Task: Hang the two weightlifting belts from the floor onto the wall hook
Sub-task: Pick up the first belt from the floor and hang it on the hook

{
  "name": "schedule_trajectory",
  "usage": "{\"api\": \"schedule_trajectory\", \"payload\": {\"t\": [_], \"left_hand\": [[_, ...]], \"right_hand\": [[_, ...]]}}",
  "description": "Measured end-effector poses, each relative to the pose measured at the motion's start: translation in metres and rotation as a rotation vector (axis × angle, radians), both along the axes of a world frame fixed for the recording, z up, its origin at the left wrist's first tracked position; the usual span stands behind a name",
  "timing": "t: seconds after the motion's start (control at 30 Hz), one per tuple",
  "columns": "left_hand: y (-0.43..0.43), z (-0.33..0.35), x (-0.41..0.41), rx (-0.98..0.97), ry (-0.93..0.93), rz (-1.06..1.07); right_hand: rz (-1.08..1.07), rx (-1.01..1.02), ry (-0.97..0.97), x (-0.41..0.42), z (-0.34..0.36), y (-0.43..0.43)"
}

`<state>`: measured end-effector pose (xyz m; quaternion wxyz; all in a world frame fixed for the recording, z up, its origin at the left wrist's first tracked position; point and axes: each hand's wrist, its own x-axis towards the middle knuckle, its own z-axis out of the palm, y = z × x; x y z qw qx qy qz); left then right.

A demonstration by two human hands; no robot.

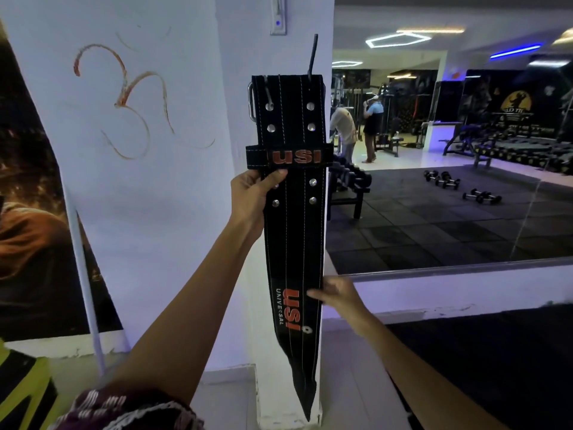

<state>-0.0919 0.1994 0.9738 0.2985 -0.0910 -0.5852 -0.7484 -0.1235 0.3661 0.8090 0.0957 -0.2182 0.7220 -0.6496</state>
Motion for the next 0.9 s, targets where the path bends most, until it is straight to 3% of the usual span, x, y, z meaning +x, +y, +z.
{"api": "schedule_trajectory", "payload": {"t": [0.1,0.27,0.37,0.5,0.53,0.67,0.77,0.9], "left_hand": [[-0.001,-0.006,0.0,-0.03,-0.028,0.003],[0.005,-0.023,-0.001,-0.062,-0.04,-0.044],[0.007,-0.049,0.006,-0.088,-0.045,-0.064],[-0.003,-0.131,0.03,-0.442,-0.353,-0.196],[-0.006,-0.137,0.031,-0.454,-0.374,-0.218],[-0.005,-0.103,0.015,-0.237,-0.29,-0.096],[0.003,-0.142,0.023,-0.219,-0.335,-0.058],[-0.005,-0.208,0.048,-0.566,-0.561,-0.181]], "right_hand": [[-0.035,-0.165,-0.031,-0.007,0.044,-0.004],[-0.086,-0.455,0.095,-0.009,0.147,-0.027],[-0.088,-0.555,-0.001,-0.006,0.146,-0.03],[-0.191,-0.518,-0.087,-0.004,0.136,-0.028],[-0.201,-0.516,-0.097,-0.004,0.133,-0.027],[-0.192,-0.569,-0.142,-0.007,0.131,-0.029],[-0.235,-0.593,-0.166,-0.011,0.137,-0.027],[-0.227,-0.609,-0.191,-0.013,0.132,-0.021]]}}
